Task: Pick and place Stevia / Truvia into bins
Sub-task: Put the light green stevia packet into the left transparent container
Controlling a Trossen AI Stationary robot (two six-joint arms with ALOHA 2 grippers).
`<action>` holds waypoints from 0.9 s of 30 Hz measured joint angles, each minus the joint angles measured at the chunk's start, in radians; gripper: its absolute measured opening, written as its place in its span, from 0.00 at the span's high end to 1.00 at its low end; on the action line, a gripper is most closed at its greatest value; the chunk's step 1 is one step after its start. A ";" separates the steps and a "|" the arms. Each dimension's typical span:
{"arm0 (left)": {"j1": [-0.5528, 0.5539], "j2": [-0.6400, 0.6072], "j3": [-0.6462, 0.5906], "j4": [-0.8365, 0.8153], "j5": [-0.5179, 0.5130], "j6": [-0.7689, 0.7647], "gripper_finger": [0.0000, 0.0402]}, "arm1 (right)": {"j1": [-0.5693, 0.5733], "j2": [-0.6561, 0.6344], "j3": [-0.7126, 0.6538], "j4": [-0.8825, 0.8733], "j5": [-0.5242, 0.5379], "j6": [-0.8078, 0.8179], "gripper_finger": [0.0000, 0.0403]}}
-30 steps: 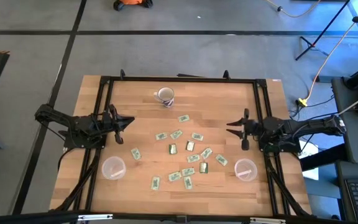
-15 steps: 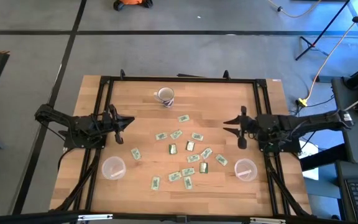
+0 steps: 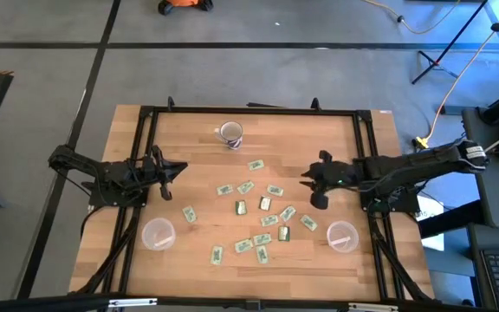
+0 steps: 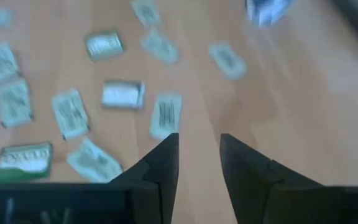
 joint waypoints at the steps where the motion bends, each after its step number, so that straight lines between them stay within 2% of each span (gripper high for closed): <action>1: 0.000 0.000 0.000 0.000 -0.001 0.000 0.96 | 0.000 0.024 0.008 -0.008 -0.006 0.028 0.70; 7: 0.000 0.000 0.000 0.000 -0.001 0.000 0.96 | 0.029 0.134 0.033 -0.021 -0.188 0.171 0.70; 15: 0.000 0.000 0.000 -0.001 -0.001 0.000 0.96 | 0.141 0.255 0.033 -0.028 -0.194 0.226 0.70; 22: 0.000 0.000 0.000 -0.002 -0.001 0.000 0.96 | 0.231 0.277 0.033 -0.030 -0.194 0.327 0.70; 27: 0.000 0.000 0.000 -0.002 -0.001 0.000 0.96 | 0.259 0.277 0.033 0.025 -0.151 0.325 0.70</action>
